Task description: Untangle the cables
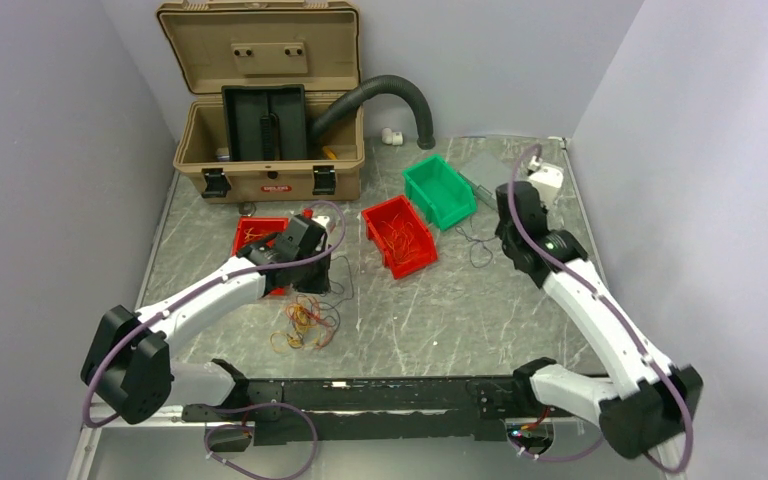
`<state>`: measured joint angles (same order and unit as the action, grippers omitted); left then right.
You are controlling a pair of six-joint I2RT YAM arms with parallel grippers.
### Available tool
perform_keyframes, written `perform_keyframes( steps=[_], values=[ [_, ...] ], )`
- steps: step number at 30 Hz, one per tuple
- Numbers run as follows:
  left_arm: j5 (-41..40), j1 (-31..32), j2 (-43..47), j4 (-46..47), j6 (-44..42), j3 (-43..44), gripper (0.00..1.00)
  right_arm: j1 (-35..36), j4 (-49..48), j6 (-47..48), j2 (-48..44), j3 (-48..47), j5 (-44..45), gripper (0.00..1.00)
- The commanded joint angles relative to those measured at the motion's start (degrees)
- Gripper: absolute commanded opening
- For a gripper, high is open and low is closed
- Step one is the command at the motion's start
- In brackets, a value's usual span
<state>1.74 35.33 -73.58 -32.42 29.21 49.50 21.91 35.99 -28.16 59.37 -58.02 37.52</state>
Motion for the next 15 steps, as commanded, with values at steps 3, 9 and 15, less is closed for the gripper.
perform_keyframes(
  steps=[3,9,15],
  values=[
    [1.3,0.0,2.9,-1.5,-1.8,1.5,0.00,0.0,-10.9,7.4,12.6,-8.4,-6.4,0.00],
    [1.7,0.1,5.1,-1.9,-2.3,1.2,0.00,-0.1,-12.8,12.5,27.4,-19.0,-5.1,0.00],
    [1.7,0.0,5.1,-2.7,-3.1,1.7,0.00,-0.1,-14.5,16.9,41.6,-29.1,-1.7,0.00]
  ],
)
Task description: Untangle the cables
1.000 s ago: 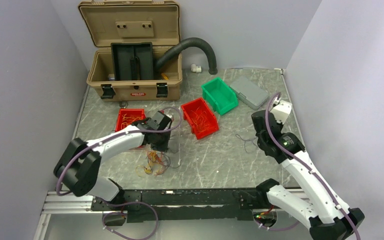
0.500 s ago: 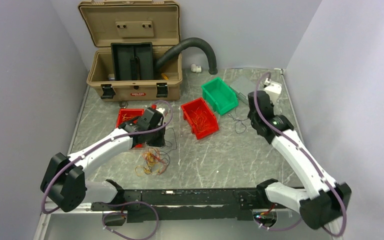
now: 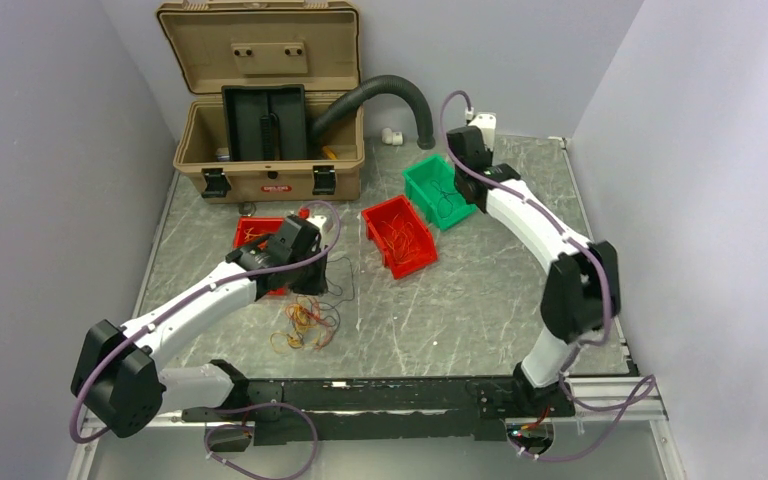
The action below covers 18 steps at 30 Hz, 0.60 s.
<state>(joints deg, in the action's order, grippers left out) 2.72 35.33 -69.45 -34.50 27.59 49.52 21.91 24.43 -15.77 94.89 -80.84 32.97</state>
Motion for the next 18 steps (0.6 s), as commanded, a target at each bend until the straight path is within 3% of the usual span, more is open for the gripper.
perform_keyframes(
  steps=[1,5,9,18],
  values=[
    [0.4,0.1,1.1,-0.7,-1.6,1.6,0.00,-0.1,-3.6,5.3,8.1,-7.7,3.8,0.00],
    [0.4,0.0,1.3,-0.5,-1.8,1.4,0.00,0.0,-12.2,11.7,14.9,-9.8,6.9,0.00],
    [1.2,0.0,0.5,-0.1,-2.1,1.6,0.00,0.0,-17.5,18.3,21.3,-11.9,4.4,0.00],
    [3.0,0.1,-0.4,0.9,-2.0,1.7,0.00,0.0,-17.4,18.9,28.7,-14.3,-4.2,0.00]
  ],
)
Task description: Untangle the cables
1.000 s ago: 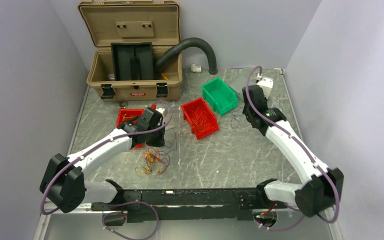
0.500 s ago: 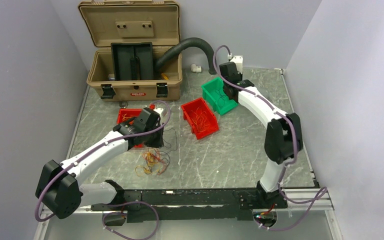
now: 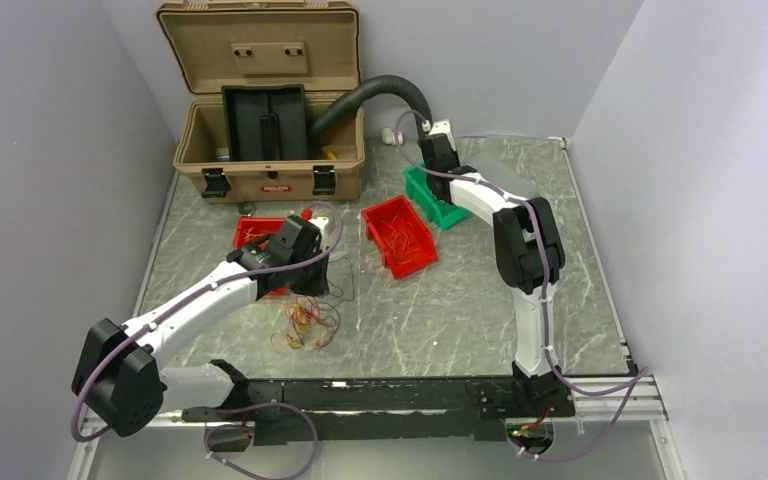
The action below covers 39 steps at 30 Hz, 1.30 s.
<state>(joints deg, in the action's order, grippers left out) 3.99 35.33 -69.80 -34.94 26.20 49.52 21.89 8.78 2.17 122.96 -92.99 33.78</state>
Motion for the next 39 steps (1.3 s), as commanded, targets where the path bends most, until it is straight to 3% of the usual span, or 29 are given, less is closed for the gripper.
perform_keyframes(
  steps=[1,3,8,11,16,22,26,30,31,34,36,39],
  values=[
    [1.7,0.0,0.1,1.2,-0.7,1.7,0.00,0.1,-1.3,0.7,0.4,-2.3,-6.0,0.00],
    [1.4,0.0,0.5,1.0,-0.7,1.6,0.00,0.0,0.0,0.2,-0.3,-2.8,-7.3,0.03],
    [1.8,0.2,0.9,0.5,-0.9,1.8,0.00,0.1,3.1,-0.8,-6.6,-2.8,-8.2,0.46],
    [2.4,0.2,1.3,0.2,-1.0,2.1,0.00,0.1,5.8,-2.0,-11.7,-1.4,-10.3,0.58],
    [4.3,0.4,1.8,0.0,-2.2,2.7,0.00,0.6,9.2,-7.3,-23.1,9.3,-21.1,0.74],
    [8.5,2.1,2.6,2.0,-4.9,3.8,0.00,6.4,0.7,-9.7,-42.4,32.0,-39.4,0.88],
    [8.8,2.9,2.1,1.4,-5.6,6.1,0.00,11.2,-2.4,-14.8,-50.4,40.9,-43.1,0.96],
    [9.2,2.9,2.3,1.6,-5.3,7.6,0.02,16.2,-5.6,-25.8,-55.2,47.7,-39.6,0.98],
    [9.5,2.9,2.5,1.8,-5.0,7.7,0.12,17.7,-6.7,-28.8,-56.1,49.3,-37.7,0.99],
    [7.0,2.8,2.2,0.1,-3.4,8.2,0.56,21.7,-8.4,-34.7,-57.1,52.2,-33.3,1.00],
    [5.9,2.4,2.2,-1.0,-2.8,8.3,0.68,23.6,-8.4,-36.6,-56.4,52.1,-30.2,1.00],
    [7.0,-0.4,3.7,-1.5,-2.1,6.8,0.74,25.8,-8.4,-37.5,-52.4,49.6,-29.7,1.00]
  ],
)
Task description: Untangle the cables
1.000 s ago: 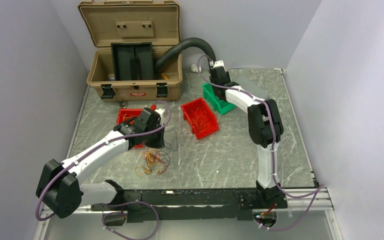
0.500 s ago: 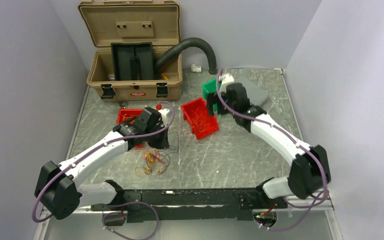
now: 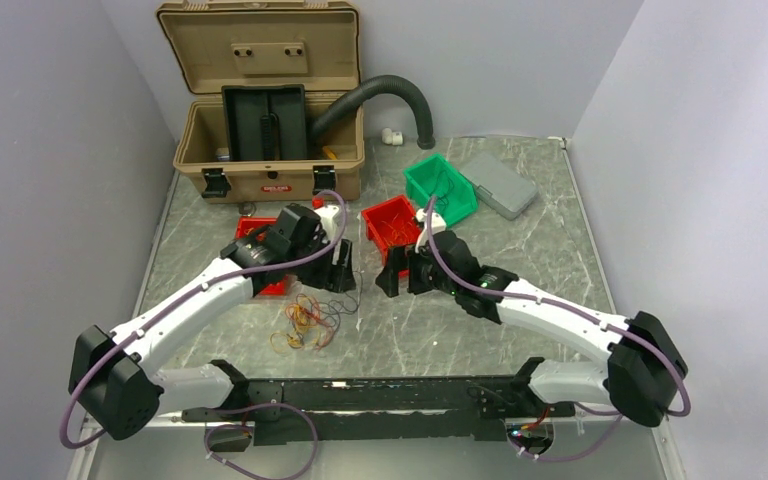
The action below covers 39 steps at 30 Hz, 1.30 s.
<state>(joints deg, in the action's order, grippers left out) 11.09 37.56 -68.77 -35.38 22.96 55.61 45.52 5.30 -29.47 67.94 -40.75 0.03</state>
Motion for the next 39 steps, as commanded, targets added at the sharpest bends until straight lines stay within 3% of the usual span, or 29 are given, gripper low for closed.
perform_keyframes(
  steps=[1,6,13,22,28,30,32,35,36,39],
  values=[
    [0.9,-4.1,3.2,-1.2,1.1,0.2,0.75,3.1,-4.9,-5.8,4.4,-3.9,4.4,1.00],
    [1.2,-10.4,5.5,-3.0,0.6,-1.8,0.79,7.0,-4.0,-5.2,14.2,-10.7,6.1,1.00],
    [3.3,-17.8,10.0,-3.5,0.3,-6.6,0.91,8.5,-6.9,-2.6,25.0,-16.9,2.6,1.00],
    [6.0,-22.2,9.7,-4.7,-1.8,-8.7,0.91,11.7,-1.9,-0.1,36.7,-25.8,5.3,1.00],
    [5.9,-22.2,7.3,-5.6,-2.8,-8.1,0.89,15.0,4.9,1.3,41.1,-31.0,12.6,0.96],
    [6.8,-22.2,6.6,-5.1,-2.9,-8.4,0.87,15.6,7.9,1.6,43.1,-33.4,15.3,0.89],
    [7.1,-22.2,6.1,-4.9,-3.1,-8.5,0.85,16.2,10.0,2.0,44.8,-35.4,17.3,0.69],
    [8.3,-22.2,5.1,-4.8,-3.6,-8.2,0.82,16.4,9.7,1.1,44.5,-35.3,18.7,0.11],
    [8.7,-22.2,4.7,-4.8,-3.7,-8.2,0.81,16.4,9.3,0.7,43.8,-34.8,19.2,0.00],
    [9.3,-22.2,4.3,-4.6,-3.8,-8.3,0.80,16.4,8.3,0.3,41.4,-33.0,20.3,0.00]
  ],
)
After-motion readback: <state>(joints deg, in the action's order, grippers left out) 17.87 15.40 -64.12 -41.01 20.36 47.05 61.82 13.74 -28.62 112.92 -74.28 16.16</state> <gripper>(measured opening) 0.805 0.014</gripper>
